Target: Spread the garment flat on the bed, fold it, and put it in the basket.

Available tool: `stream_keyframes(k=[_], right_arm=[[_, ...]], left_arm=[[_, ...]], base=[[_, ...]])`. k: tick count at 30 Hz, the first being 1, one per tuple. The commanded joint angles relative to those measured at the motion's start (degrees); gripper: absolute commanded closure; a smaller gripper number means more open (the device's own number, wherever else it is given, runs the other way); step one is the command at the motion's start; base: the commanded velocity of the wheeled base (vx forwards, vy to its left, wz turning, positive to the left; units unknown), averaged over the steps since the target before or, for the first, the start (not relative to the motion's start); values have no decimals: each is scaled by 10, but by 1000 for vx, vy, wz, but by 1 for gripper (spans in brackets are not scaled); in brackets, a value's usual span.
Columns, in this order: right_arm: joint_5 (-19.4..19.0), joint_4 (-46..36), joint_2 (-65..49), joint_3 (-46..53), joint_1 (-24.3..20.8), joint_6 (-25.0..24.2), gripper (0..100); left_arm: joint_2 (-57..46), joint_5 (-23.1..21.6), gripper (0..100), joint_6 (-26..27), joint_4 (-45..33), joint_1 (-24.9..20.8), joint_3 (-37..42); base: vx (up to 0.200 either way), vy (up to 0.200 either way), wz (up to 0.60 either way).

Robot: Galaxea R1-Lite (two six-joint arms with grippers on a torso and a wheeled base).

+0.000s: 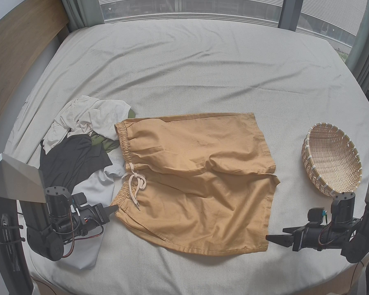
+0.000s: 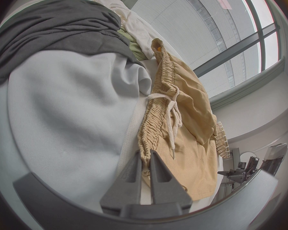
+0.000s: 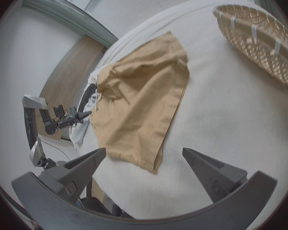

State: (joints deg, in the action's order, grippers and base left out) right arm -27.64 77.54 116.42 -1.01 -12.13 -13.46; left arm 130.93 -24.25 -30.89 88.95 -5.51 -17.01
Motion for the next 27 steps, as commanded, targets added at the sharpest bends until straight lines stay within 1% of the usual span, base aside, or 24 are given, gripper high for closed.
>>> stream_keyframes(k=[1,4,11,15,18,20,27], right_arm=[[14,-2,37,10,-23,-3,0],[21,6,60,10,-23,-3,0],[22,18,85,10,-31,-3,0],[26,55,108,10,-39,-5,0],[35,73,128,10,-41,-7,0],[47,107,160,10,-46,-8,0],[49,109,163,5,-57,-19,0]], left_arm=[[-15,0,100,0,3,-3,0],[-20,0,100,0,3,-6,1],[-23,1,100,0,3,-13,1],[-23,1,100,0,3,-16,1],[-23,1,100,0,3,-16,2],[-24,3,100,0,3,-16,2],[-27,3,100,0,3,-16,2]], base=[[0,0,0],[0,0,0],[0,0,0],[0,0,0],[0,0,0],[0,0,0],[0,0,0]])
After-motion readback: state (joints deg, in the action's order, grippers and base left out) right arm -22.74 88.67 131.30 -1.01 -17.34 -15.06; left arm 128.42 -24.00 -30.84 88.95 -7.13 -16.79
